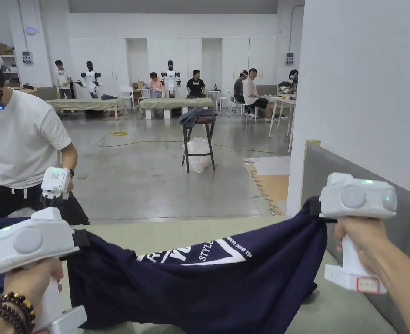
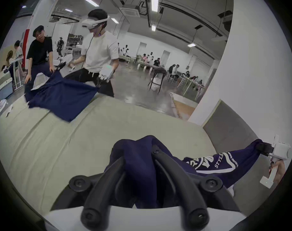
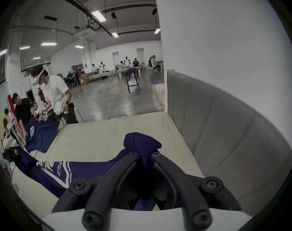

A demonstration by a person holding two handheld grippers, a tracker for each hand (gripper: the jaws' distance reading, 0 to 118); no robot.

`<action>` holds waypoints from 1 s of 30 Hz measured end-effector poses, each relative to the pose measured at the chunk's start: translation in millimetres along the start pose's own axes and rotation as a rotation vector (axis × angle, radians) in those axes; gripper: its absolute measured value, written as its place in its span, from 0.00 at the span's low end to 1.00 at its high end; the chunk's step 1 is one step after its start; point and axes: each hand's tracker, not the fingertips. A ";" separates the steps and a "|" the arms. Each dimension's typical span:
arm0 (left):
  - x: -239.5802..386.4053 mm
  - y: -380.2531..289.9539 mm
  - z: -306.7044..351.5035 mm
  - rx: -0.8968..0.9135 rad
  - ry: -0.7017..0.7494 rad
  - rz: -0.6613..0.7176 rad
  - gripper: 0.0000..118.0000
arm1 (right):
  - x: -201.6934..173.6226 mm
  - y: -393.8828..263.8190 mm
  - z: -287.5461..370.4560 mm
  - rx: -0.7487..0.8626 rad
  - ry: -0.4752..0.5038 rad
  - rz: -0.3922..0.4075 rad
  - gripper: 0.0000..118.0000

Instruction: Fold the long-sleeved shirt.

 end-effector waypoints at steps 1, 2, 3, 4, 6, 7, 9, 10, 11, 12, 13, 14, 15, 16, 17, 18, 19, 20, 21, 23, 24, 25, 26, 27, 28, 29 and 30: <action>-3.4 -7.6 7.6 0.001 -0.007 -0.001 0.10 | 1.7 -11.5 9.0 0.005 0.005 -0.007 0.04; -5.8 -13.3 19.6 0.006 -0.018 -0.003 0.10 | 2.7 -24.8 20.8 0.012 0.009 -0.027 0.04; -6.8 -22.5 31.9 0.016 -0.024 0.008 0.10 | 3.5 -36.0 32.8 0.016 0.018 -0.047 0.04; -8.8 -33.4 46.2 0.013 -0.035 0.004 0.10 | 10.6 -46.4 39.3 0.011 0.043 -0.058 0.04; -16.1 -59.8 76.0 0.010 -0.053 -0.034 0.10 | 15.5 -83.4 70.4 -0.002 0.067 -0.034 0.04; -18.9 -78.1 91.8 0.005 -0.036 -0.070 0.10 | 18.6 -106.1 85.8 -0.001 0.069 -0.032 0.05; -29.4 -120.2 122.1 -0.027 -0.013 -0.137 0.10 | 32.2 -149.9 101.7 -0.050 0.078 0.010 0.05; -42.5 -140.7 130.4 -0.037 -0.003 -0.135 0.10 | 38.8 -173.9 110.7 -0.093 0.080 0.029 0.05; -51.4 -164.8 141.5 -0.066 0.005 -0.127 0.10 | 46.2 -199.3 117.9 -0.146 0.081 0.035 0.05; -59.7 -186.4 150.8 -0.119 -0.001 -0.129 0.10 | 49.5 -226.2 118.9 -0.202 0.070 0.044 0.05; -70.8 -210.1 156.2 -0.153 -0.003 -0.090 0.10 | 54.7 -251.5 119.4 -0.265 0.062 0.056 0.05; -81.2 -232.2 160.2 -0.203 -0.005 -0.080 0.10 | 60.0 -275.9 117.2 -0.338 0.051 0.049 0.05; -89.3 -251.0 163.2 -0.247 0.001 -0.079 0.10 | 63.6 -296.5 113.6 -0.389 0.040 0.050 0.05; -98.3 -269.5 163.4 -0.285 0.024 -0.066 0.10 | 65.0 -320.3 109.1 -0.449 0.041 0.060 0.05; -107.9 -285.8 160.4 -0.328 0.031 -0.055 0.10 | 67.6 -338.6 102.0 -0.515 0.027 0.061 0.05; -116.1 -297.1 157.3 -0.361 0.043 -0.035 0.10 | 69.1 -352.6 95.8 -0.570 0.019 0.085 0.05; -124.8 -305.9 155.1 -0.364 0.075 -0.010 0.10 | 70.2 -364.6 88.7 -0.597 0.006 0.107 0.05; -132.4 -310.0 153.1 -0.357 0.066 -0.002 0.10 | 70.6 -374.5 85.0 -0.618 -0.001 0.116 0.05; -137.7 -310.3 152.0 -0.359 0.052 0.017 0.15 | 70.9 -376.9 81.7 -0.618 0.016 0.105 0.05; -131.0 -304.1 159.6 -0.341 0.047 0.019 0.62 | 69.9 -357.2 90.6 -0.565 0.022 0.040 0.19; -126.9 -294.5 162.8 -0.331 0.034 0.001 0.86 | 68.6 -344.1 102.8 -0.505 0.043 0.003 0.39; -120.2 -287.0 168.7 -0.320 0.016 -0.038 0.92 | 67.4 -330.5 113.3 -0.429 0.052 -0.039 0.74; -115.1 -283.3 177.6 -0.204 -0.006 -0.061 0.90 | 66.3 -317.3 124.2 -0.364 0.050 -0.079 0.95; -111.6 -279.1 181.8 -0.206 -0.041 -0.071 0.90 | 64.0 -303.4 134.2 -0.324 0.030 -0.107 1.00; -106.4 -274.4 184.2 -0.202 -0.030 -0.092 0.90 | 64.1 -291.7 150.8 -0.300 0.028 -0.128 1.00; -105.9 -262.8 186.5 -0.219 -0.023 -0.110 0.88 | 62.6 -277.4 159.1 -0.290 0.050 -0.143 1.00; -103.5 -256.4 187.6 -0.226 -0.028 -0.129 0.82 | 62.0 -268.0 165.8 -0.324 0.069 -0.129 1.00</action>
